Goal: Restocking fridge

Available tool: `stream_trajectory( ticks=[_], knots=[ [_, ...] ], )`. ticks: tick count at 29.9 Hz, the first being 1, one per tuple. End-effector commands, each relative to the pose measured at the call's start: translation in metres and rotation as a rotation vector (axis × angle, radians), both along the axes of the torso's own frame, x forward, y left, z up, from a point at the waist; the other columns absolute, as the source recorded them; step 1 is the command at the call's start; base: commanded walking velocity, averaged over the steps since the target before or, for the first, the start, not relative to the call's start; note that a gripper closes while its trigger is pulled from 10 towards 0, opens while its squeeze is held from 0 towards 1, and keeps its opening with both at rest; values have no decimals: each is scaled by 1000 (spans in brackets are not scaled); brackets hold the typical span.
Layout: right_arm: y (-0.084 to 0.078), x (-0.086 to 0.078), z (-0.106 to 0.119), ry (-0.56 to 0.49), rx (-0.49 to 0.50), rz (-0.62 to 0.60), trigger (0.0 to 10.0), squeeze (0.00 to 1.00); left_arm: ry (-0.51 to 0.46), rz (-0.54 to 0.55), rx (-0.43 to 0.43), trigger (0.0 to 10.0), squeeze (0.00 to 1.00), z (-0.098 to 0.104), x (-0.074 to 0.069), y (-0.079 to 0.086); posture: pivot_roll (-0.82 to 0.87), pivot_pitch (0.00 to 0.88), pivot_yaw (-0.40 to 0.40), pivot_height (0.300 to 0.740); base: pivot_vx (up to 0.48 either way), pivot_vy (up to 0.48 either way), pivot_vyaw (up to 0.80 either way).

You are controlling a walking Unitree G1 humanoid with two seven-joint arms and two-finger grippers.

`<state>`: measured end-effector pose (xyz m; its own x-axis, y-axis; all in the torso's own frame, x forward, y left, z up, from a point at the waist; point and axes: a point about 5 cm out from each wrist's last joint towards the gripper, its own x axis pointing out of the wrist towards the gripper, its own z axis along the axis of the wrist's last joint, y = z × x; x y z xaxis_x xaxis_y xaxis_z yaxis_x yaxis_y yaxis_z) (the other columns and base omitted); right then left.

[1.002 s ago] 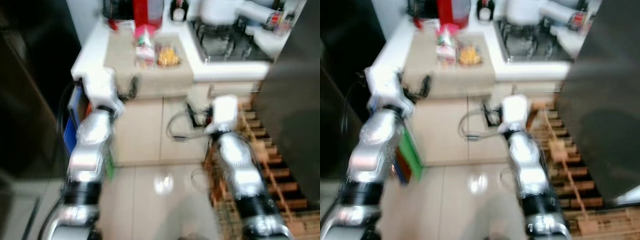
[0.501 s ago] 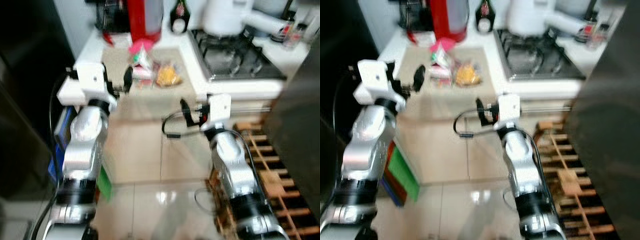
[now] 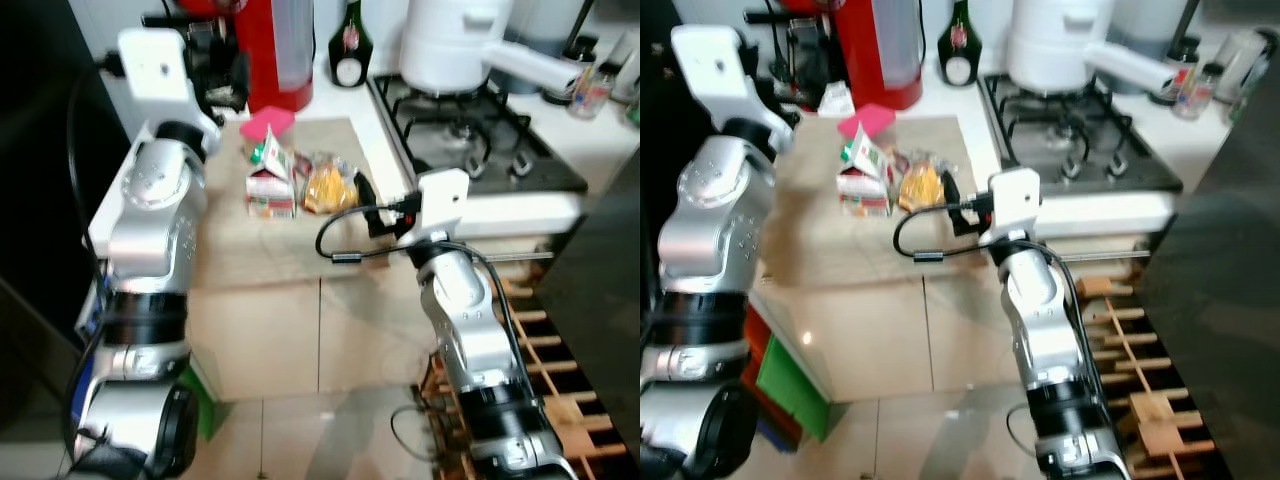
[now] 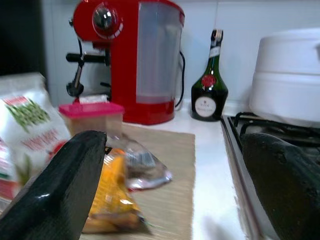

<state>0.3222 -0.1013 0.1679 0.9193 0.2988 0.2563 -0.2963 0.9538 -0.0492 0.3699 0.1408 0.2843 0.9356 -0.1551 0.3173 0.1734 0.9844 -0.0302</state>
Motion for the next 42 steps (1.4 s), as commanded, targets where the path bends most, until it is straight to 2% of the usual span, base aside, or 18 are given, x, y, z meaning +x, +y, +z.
stream_trajectory(
  ticks=[1, 4, 6, 11, 16, 18, 24, 26, 28, 30, 35, 42],
  knots=[
    [0, 0, 6, -13, 6, -1, 10000, 0, 88, -36, -24, 10000, 0, -6, 11, -2, -18, 0, 39, 740, 0, 0, 0],
    [2, 0, 10, -21, 14, -3, 10000, 0, 195, -30, -76, 10000, 0, -13, 23, 2, -26, 0, 55, 740, 0, 0, 0],
    [1, -1, 11, -23, 19, -7, 10000, 0, 233, -25, -66, 10000, 0, -15, 28, 2, -29, 0, 58, 740, 0, 0, 0],
    [0, -3, 8, -12, 23, -15, 10000, 0, 273, -39, -62, 10000, 0, -18, 35, -3, -31, 0, 64, 740, 0, 0, 0],
    [-1, -3, 7, -6, 23, -17, 10000, 0, 294, -74, -50, 10000, 0, -25, 36, -16, -32, 0, 63, 740, 0, 0, 0],
    [0, -3, 7, -4, 24, -18, 10000, 0, 298, -92, -16, 10000, 0, -33, 37, -26, -32, 0, 62, 740, 0, 0, 0],
    [1, -3, 8, -4, 22, -15, 10000, 0, 314, -96, -2, 10000, 0, -42, 39, -31, -33, 2, 61, 740, 0, 0, 0],
    [1, -3, 8, -3, 22, -13, 10000, 0, 316, -74, 14, 10000, 0, -44, 41, -30, -35, 5, 63, 740, 0, 0, 0],
    [1, -5, 6, 0, 22, -14, 10000, 0, 271, 46, 114, 10000, 0, -45, 44, -24, -44, 8, 73, 740, 0, 0, 0],
    [1, -6, 6, 1, 22, -14, 10000, 0, 258, 56, 127, 10000, 0, -44, 44, -24, -44, 8, 73, 740, 0, 0, 0],
    [1, -7, 5, 5, 24, -21, 10000, 0, 254, 65, 121, 10000, 0, -44, 45, -28, -48, 14, 78, 740, 0, 0, 0],
    [0, -9, 3, 15, 22, -21, 10000, 0, 330, 7, 81, 10000, 0, -60, 45, -38, -50, 19, 75, 740, 0, 0, 0]
  ],
)
